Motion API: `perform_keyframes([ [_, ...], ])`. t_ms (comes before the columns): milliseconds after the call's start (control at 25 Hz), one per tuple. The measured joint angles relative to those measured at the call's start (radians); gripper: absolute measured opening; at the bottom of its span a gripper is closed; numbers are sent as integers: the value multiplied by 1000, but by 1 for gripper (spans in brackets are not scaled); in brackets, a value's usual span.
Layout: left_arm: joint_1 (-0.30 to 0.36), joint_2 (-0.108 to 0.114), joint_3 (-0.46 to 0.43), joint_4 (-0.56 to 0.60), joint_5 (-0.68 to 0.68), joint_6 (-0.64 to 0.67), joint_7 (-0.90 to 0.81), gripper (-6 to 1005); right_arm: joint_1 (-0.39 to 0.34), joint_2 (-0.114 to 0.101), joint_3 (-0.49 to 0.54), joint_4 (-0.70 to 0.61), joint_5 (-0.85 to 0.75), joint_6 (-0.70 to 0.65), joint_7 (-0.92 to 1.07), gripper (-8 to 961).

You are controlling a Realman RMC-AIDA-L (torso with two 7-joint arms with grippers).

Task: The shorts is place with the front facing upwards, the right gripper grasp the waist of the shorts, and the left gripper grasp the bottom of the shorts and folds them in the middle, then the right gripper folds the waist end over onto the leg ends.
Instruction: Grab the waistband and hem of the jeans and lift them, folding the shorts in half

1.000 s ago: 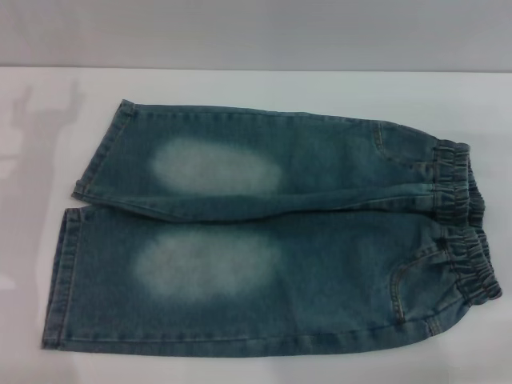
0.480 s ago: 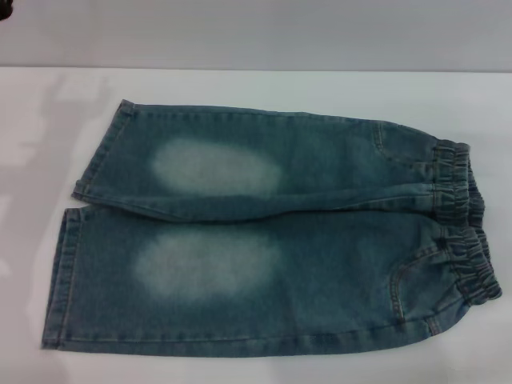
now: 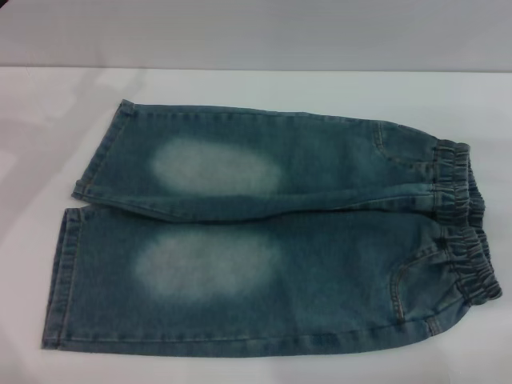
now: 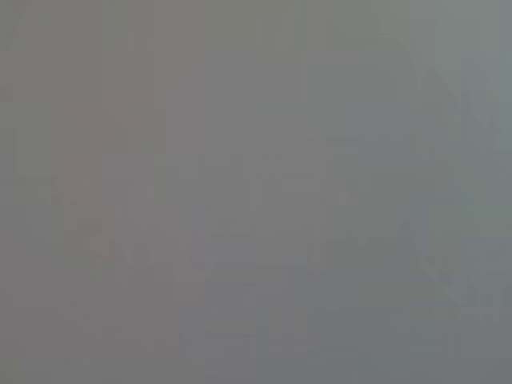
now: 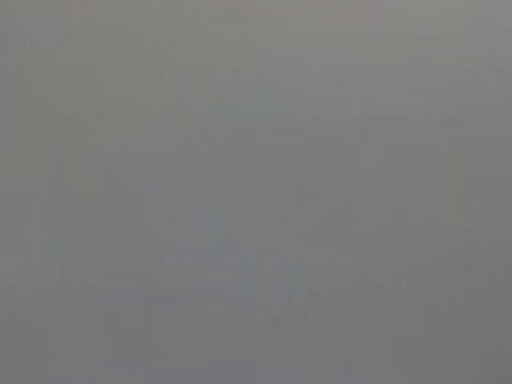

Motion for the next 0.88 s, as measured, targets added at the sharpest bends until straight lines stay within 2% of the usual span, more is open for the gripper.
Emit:
perform_keyframes([
  [240, -2, 95, 0, 58, 319, 36, -415, 830, -13, -3, 2, -10, 0, 0, 0, 612],
  [480, -12, 184, -36, 91, 635, 204, -782, 830, -23, -8, 2, -15, -4, 2, 0, 612],
  [640, -29, 210, -133, 99, 885, 340, -941, 830, -34, -21, 2, -12, -6, 11, 0, 612],
  [760, -38, 219, -231, 100, 1045, 440, -1005, 830, -40, -26, 2, -12, -3, 14, 0, 612],
  [880, -42, 227, -293, 101, 1142, 518, -1044, 830, -40, -31, 2, -13, -2, 21, 0, 612],
])
